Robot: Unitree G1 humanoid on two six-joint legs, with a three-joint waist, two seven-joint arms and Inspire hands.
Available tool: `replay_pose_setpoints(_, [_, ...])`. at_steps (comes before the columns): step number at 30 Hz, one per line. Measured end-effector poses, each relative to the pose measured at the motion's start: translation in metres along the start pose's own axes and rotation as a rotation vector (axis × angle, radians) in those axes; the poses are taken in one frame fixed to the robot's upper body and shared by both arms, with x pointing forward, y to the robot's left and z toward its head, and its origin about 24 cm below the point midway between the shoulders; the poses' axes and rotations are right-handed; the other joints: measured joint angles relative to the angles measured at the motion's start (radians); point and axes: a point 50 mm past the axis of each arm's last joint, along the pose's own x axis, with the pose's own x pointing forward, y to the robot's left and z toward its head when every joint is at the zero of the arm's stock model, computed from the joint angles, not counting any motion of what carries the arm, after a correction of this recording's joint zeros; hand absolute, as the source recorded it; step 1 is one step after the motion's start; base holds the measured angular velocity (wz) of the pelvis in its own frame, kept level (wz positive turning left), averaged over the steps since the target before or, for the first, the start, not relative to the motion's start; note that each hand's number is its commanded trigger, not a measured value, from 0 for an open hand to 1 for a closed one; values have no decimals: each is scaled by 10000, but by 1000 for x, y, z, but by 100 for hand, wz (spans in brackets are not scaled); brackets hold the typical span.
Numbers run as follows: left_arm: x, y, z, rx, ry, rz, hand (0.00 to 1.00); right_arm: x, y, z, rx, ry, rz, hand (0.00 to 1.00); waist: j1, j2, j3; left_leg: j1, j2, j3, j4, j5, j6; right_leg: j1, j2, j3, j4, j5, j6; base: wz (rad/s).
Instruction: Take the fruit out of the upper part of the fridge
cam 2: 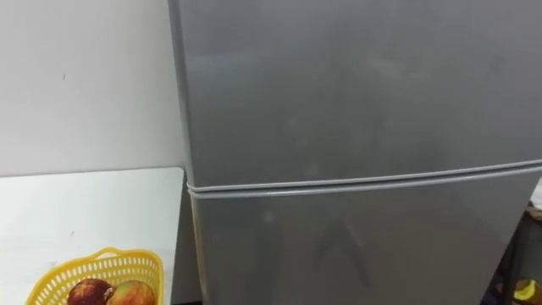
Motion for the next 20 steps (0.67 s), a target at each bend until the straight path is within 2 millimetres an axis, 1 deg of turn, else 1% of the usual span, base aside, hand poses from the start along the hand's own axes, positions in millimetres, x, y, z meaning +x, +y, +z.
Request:
replay_pose_setpoints(1, [0,-1,-2,81,81,-17,0,-1,3,-11,-19,475,91,0,77,4,0,66,-5,-6,-9,1,-2,50,0,-3,-8,-3,2,4])
replay_pose_setpoints(4, [0,-2,-3,147,175,-46,0,-3,11,-29,-27,1219,321,0,191,51,25,51,-8,-19,-18,-4,-9,53,2,-9,-26,-9,6,0])
replay_pose_setpoints(14, [0,-4,-5,334,320,-105,0,-8,22,-54,-172,2330,1068,0,239,103,25,51,-13,-25,-18,-6,-10,34,-3,-4,-31,-13,8,0])
replay_pose_setpoints(18, [0,-6,-3,332,401,-276,0,-11,28,-62,25,2773,1290,0,233,175,4,51,-13,-25,-17,-6,-10,39,-3,-5,-34,-14,7,0])
replay_pose_setpoints(20, [0,-7,-4,371,444,-308,0,-12,31,-65,112,2889,1497,0,217,196,6,54,-15,-25,-33,-6,-10,53,-5,-3,-38,-14,8,0])
